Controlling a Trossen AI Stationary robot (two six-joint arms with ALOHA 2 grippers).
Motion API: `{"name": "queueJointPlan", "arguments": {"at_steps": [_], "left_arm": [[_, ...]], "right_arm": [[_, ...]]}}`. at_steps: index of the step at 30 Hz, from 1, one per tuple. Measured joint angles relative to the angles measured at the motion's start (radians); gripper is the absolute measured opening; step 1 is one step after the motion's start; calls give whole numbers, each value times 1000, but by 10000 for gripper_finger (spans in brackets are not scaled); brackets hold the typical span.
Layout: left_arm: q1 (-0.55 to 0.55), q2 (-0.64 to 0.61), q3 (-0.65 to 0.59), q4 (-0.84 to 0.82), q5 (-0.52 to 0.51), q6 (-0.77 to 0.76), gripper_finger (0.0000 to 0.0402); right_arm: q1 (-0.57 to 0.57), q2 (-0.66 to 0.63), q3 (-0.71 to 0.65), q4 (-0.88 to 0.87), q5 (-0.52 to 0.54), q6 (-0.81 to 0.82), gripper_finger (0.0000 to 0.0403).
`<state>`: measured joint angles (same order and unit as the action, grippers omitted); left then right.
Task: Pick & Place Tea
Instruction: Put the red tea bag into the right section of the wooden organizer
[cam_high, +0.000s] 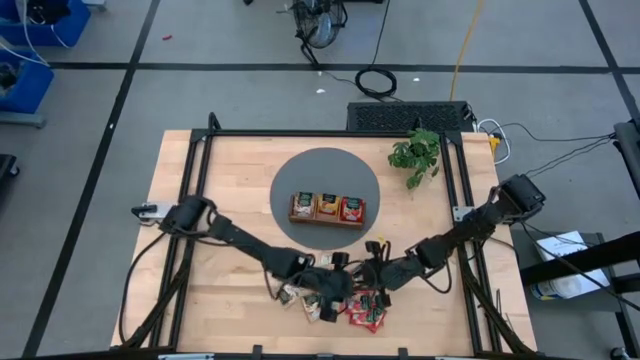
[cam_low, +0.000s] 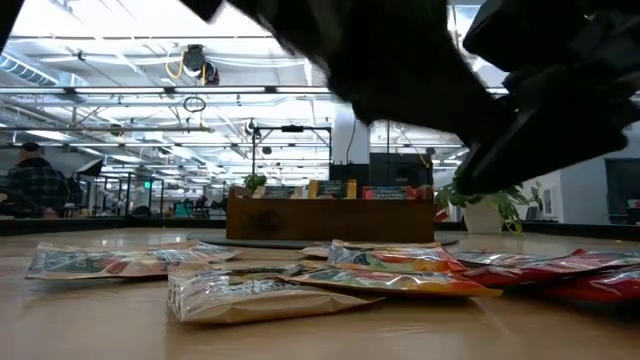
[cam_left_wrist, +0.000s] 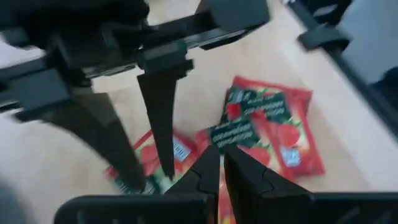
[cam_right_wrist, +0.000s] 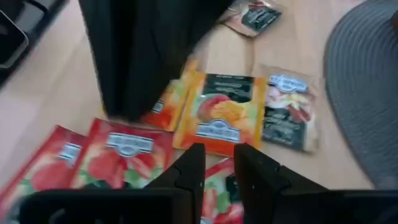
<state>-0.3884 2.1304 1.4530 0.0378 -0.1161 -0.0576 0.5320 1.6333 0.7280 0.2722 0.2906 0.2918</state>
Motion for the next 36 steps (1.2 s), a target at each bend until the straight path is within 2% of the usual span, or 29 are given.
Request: {"name": "queueJointPlan", "arguments": {"at_steps": [3, 6, 10, 12, 14, 17, 22, 26, 31, 36], "left_arm": [[23, 32, -4, -15, 41, -31, 19], [32, 62, -3, -4, 46, -23, 5], [37, 85, -3, 37, 45, -13, 15], [39, 85, -3, 56, 41, 0, 17], [42, 83, -2, 80, 39, 5, 11], [51, 83, -2, 99, 38, 5, 5], [66, 94, -2, 90, 37, 0, 8], [76, 111, -1, 100, 37, -5, 5], [94, 142, -3, 89, 41, -32, 13], [108, 160, 0, 95, 40, -56, 4]], "right_arm": [[0, 0, 0, -34, 3, 57, 86], [-1, -15, -1, -108, 59, 92, 91], [-2, -72, -2, -255, 129, 166, 97], [-2, -102, -7, -288, 128, 232, 100], [-13, -123, -19, -309, 77, 320, 102], [-35, -124, -53, -291, -33, 421, 106], [-48, -125, -119, -252, -70, 503, 114], [-60, -125, -186, -103, -136, 541, 125], [-73, -125, -266, 69, -166, 593, 140], [-83, -126, -320, 138, -171, 645, 146]]}}
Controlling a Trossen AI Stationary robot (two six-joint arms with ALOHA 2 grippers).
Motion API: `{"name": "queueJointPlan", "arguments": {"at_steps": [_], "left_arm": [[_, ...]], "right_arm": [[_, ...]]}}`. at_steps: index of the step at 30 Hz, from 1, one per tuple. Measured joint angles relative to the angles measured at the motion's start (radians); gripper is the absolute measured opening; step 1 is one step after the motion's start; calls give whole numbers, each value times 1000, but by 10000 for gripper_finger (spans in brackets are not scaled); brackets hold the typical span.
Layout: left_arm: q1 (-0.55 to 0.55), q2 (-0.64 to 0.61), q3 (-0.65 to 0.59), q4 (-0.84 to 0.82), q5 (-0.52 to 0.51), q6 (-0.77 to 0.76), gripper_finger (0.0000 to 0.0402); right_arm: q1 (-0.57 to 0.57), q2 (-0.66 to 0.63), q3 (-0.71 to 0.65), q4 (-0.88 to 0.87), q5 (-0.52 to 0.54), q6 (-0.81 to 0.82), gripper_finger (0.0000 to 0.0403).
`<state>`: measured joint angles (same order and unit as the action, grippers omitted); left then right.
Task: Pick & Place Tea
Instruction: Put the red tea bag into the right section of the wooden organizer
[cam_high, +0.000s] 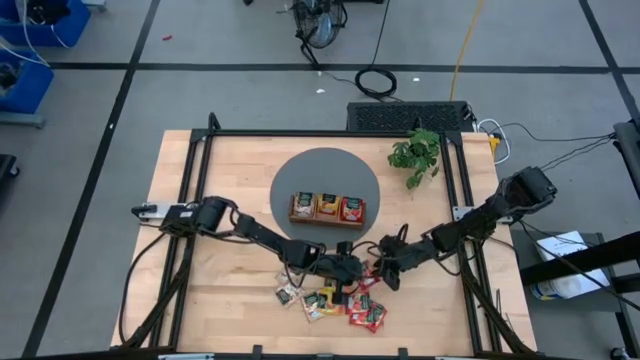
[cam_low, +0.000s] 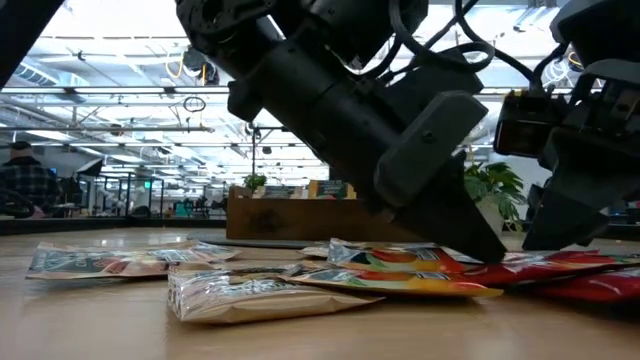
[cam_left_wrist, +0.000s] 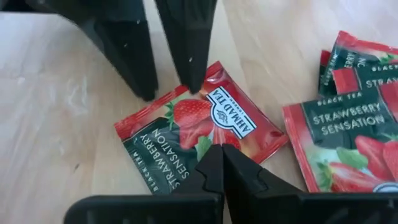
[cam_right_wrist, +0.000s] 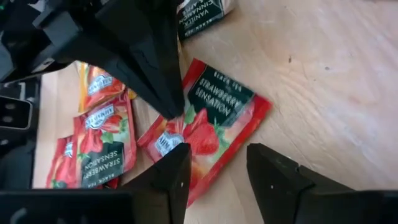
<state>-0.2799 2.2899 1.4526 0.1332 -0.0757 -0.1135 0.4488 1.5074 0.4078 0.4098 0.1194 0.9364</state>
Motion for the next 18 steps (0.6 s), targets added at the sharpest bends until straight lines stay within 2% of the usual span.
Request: {"name": "queueJointPlan", "arguments": {"at_steps": [5, 18], "left_arm": [[0, -1, 0, 5, -5, 0, 12], [25, 2, -2, 53, -19, 1, 4]], "right_arm": [[-3, 1, -29, 53, -16, 23, 141], [-25, 1, -29, 34, -69, 29, 139]]}}
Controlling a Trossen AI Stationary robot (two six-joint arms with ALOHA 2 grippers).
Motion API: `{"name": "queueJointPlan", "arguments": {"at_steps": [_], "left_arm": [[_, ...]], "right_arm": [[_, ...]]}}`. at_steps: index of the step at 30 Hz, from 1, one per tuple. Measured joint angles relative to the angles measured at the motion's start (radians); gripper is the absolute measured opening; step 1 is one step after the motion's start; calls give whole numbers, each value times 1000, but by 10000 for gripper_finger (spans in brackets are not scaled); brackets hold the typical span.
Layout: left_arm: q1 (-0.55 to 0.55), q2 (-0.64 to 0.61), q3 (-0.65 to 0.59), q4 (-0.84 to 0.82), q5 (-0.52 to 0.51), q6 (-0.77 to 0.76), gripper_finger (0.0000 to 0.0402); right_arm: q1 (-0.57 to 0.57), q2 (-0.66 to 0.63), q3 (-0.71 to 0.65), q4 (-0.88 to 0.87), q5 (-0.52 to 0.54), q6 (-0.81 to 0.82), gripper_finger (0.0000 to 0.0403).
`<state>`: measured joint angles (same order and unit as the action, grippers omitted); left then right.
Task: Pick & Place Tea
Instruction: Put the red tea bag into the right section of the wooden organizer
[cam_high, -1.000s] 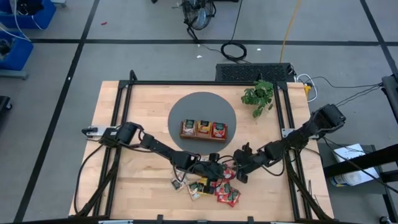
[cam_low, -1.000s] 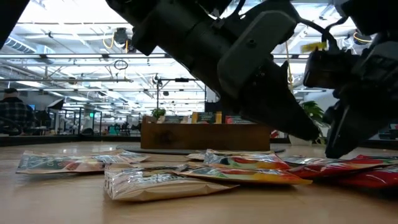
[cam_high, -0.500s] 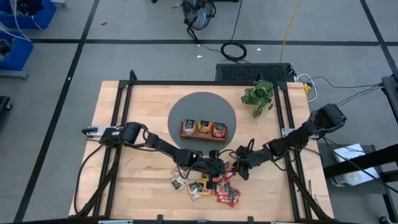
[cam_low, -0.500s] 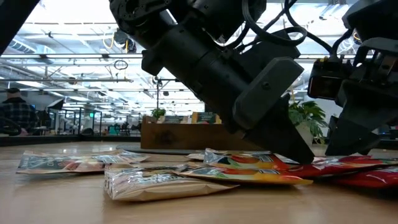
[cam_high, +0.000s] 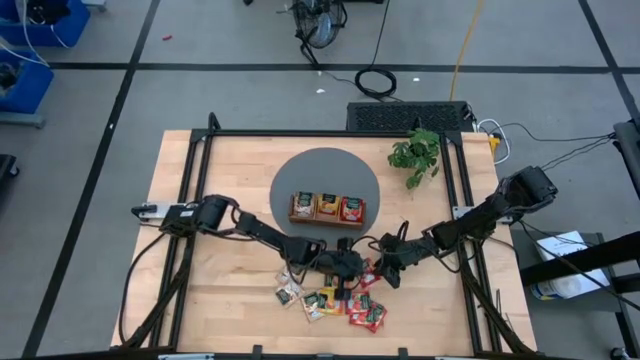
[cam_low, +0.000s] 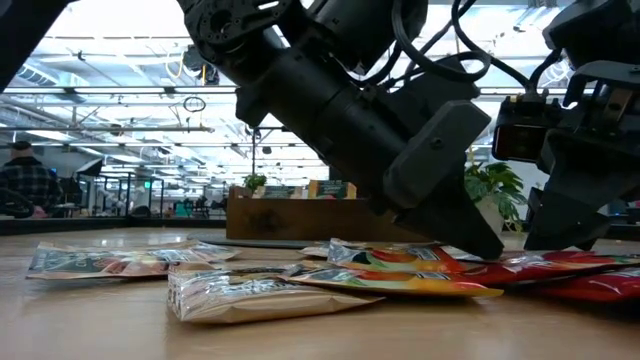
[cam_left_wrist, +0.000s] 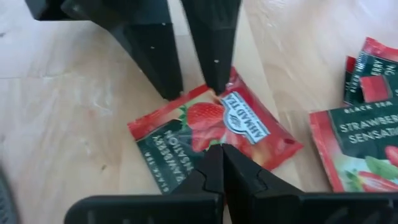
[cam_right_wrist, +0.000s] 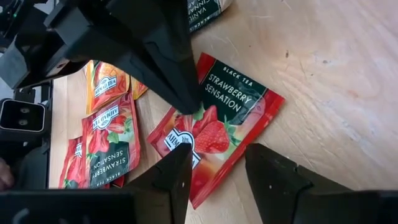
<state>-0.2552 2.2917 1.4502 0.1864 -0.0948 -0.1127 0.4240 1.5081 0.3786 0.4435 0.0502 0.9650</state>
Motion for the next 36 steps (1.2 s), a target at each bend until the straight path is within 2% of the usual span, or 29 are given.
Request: {"name": "queueJointPlan", "arguments": {"at_steps": [11, 17, 22, 26, 36], "left_arm": [[11, 0, 0, 19, -3, 4, 9], [-18, -24, 2, 46, -11, 95, 5], [-64, -92, 13, -96, 21, 91, 11], [-74, -97, 12, -187, 40, 59, 5], [-38, -37, 13, -140, 96, 24, 5]], "right_arm": [[0, 1, -1, 2, 4, -16, 138], [1, 2, -2, -2, 21, -27, 138], [1, 2, -2, -3, 23, -27, 138], [1, 2, -2, -1, 23, -27, 138], [1, 2, -1, -6, 24, -16, 138]]}}
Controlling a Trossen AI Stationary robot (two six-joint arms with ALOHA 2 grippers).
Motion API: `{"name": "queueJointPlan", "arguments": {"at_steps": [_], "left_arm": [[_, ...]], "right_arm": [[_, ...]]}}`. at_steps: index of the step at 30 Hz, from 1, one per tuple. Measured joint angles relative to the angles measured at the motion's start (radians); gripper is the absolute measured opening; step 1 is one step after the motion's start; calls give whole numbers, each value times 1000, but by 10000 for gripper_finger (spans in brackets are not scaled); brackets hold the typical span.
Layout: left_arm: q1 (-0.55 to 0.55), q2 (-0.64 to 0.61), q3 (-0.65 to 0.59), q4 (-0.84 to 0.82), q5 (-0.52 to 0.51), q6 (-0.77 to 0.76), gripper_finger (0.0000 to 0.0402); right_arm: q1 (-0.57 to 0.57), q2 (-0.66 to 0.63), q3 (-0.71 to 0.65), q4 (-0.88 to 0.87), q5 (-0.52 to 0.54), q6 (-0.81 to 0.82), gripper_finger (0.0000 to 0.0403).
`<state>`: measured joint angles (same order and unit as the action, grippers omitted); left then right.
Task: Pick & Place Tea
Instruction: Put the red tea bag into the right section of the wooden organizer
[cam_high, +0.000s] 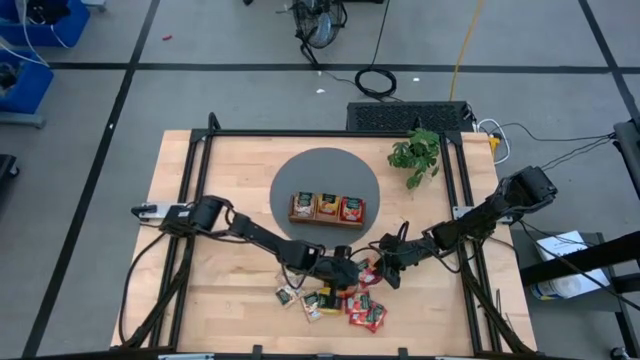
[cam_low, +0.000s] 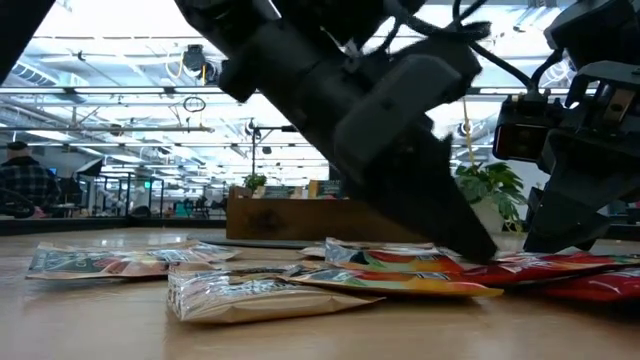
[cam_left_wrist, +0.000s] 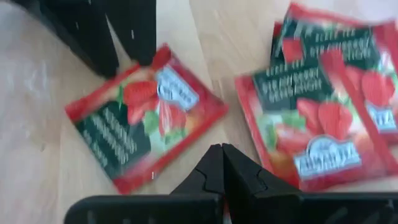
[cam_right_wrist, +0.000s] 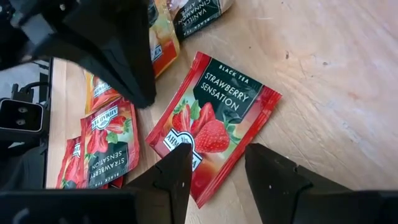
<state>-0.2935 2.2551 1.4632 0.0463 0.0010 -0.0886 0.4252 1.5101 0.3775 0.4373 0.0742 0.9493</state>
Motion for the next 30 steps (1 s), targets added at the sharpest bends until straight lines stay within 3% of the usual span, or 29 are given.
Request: {"name": "queueJointPlan", "arguments": {"at_steps": [9, 21, 30], "left_arm": [[37, 47, 1, 105, 56, -19, 6], [49, 49, 1, 116, 56, -16, 4], [50, 51, -1, 136, 45, -18, 5]], "right_arm": [[0, 6, 0, 4, -1, -3, 138], [0, 7, -1, 17, -2, -49, 138], [0, 9, -2, 59, -5, -152, 111]]}}
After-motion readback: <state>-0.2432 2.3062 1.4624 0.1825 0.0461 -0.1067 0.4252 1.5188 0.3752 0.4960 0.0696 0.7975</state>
